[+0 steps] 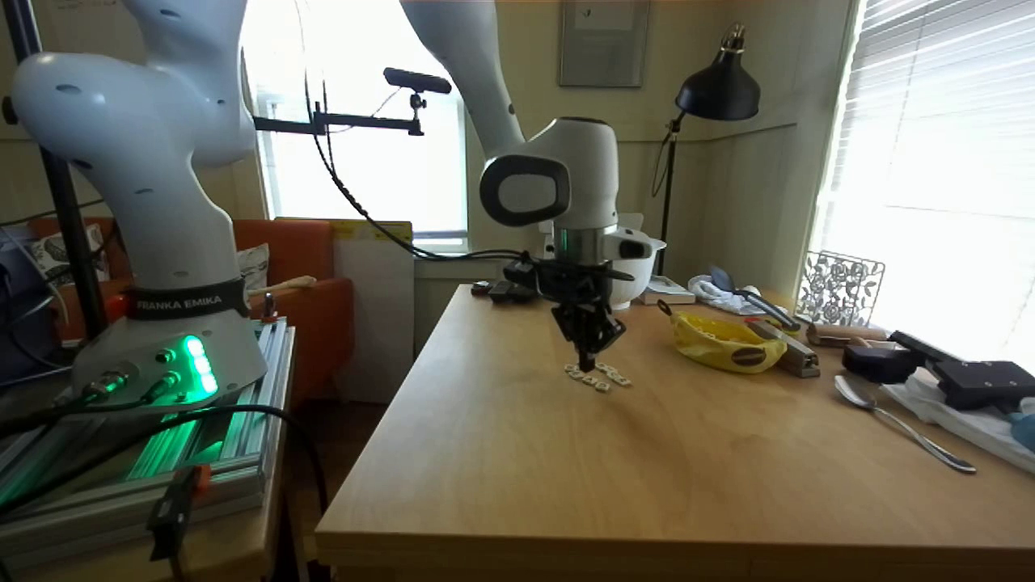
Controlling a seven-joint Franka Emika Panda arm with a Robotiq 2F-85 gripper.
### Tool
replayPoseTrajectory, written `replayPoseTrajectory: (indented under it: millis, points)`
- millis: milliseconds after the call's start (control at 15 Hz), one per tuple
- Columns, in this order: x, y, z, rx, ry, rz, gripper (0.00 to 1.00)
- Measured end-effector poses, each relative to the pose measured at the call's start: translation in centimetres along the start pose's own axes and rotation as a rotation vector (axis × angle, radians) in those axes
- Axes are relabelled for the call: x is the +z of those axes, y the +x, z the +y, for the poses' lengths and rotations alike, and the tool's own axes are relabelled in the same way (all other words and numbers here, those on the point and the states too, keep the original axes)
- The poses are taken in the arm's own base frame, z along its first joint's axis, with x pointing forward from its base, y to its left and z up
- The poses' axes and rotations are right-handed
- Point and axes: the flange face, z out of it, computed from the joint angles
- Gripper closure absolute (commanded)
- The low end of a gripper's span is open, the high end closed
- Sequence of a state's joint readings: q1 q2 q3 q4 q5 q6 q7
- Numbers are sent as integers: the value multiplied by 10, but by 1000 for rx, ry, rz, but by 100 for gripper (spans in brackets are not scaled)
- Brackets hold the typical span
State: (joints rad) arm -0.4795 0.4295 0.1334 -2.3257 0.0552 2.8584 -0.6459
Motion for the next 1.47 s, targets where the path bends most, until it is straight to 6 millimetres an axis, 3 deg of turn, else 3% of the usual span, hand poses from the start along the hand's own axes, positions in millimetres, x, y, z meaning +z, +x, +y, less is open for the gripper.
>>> replayPoseTrajectory:
  millis: [1467]
  points:
    - [22,-6,-4,-70,18,-21,100]
